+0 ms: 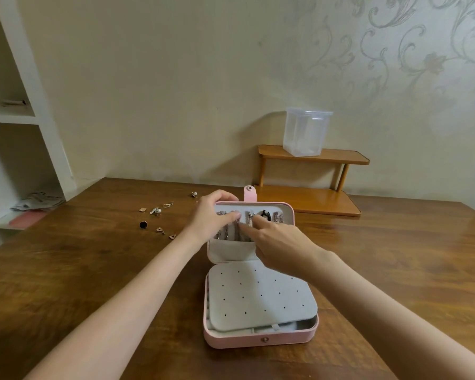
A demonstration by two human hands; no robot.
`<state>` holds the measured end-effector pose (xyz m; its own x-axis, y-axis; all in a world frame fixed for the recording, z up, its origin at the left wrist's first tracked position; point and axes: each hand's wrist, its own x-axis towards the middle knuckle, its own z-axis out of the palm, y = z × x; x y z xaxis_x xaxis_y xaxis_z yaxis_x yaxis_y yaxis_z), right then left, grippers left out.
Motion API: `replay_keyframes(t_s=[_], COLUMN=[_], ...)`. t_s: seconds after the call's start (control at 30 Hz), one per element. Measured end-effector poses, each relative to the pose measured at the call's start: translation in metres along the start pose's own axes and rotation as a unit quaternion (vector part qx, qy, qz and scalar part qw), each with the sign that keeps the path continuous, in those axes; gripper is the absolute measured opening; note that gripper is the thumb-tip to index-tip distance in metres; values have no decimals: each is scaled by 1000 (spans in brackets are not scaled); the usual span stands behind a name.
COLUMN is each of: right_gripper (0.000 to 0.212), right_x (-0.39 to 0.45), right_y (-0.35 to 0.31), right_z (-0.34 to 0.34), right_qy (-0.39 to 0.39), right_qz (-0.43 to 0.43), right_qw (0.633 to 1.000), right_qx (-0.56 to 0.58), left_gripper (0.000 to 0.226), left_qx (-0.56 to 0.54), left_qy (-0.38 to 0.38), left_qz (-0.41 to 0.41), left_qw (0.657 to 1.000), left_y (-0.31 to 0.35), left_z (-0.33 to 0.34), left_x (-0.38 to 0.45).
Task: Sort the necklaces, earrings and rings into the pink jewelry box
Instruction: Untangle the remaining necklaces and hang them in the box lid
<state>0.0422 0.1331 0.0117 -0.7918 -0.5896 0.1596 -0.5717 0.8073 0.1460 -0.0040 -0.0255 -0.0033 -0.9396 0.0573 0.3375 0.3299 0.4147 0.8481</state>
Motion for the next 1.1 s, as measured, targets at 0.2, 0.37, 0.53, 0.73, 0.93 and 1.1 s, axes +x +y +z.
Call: replay_keyframes(t_s=[0.2, 0.37, 0.53, 0.73, 0.93, 1.1], right_gripper=[41, 31, 45, 61, 50, 59], right_x=[2, -3, -27, -36, -37, -37], right_y=[-7, 3, 1, -8, -2, -11], right_z=[17, -2, -26, -16, -24, -25], right_qy=[14, 51, -232, -321, -326, -315], right_qz=[-36, -13, -35, -15, -1, -1], right_qw=[999, 998, 963, 943, 944, 949], right_qx=[-3, 43, 132, 86, 55, 24], left_gripper=[23, 23, 14, 26, 24, 24], left_qx=[-2, -17, -85, -172, -203, -201], left_qy=[6, -9, -28, -54, -51, -22], left_qz=[3, -4, -47, -104, -103, -96], left_qw=[1000, 1000, 995, 978, 973, 975], left_y=[-1, -3, 0, 4, 5, 7], left_z=[1, 0, -1, -6, -7, -1], left_x=[1, 4, 3, -1, -3, -4])
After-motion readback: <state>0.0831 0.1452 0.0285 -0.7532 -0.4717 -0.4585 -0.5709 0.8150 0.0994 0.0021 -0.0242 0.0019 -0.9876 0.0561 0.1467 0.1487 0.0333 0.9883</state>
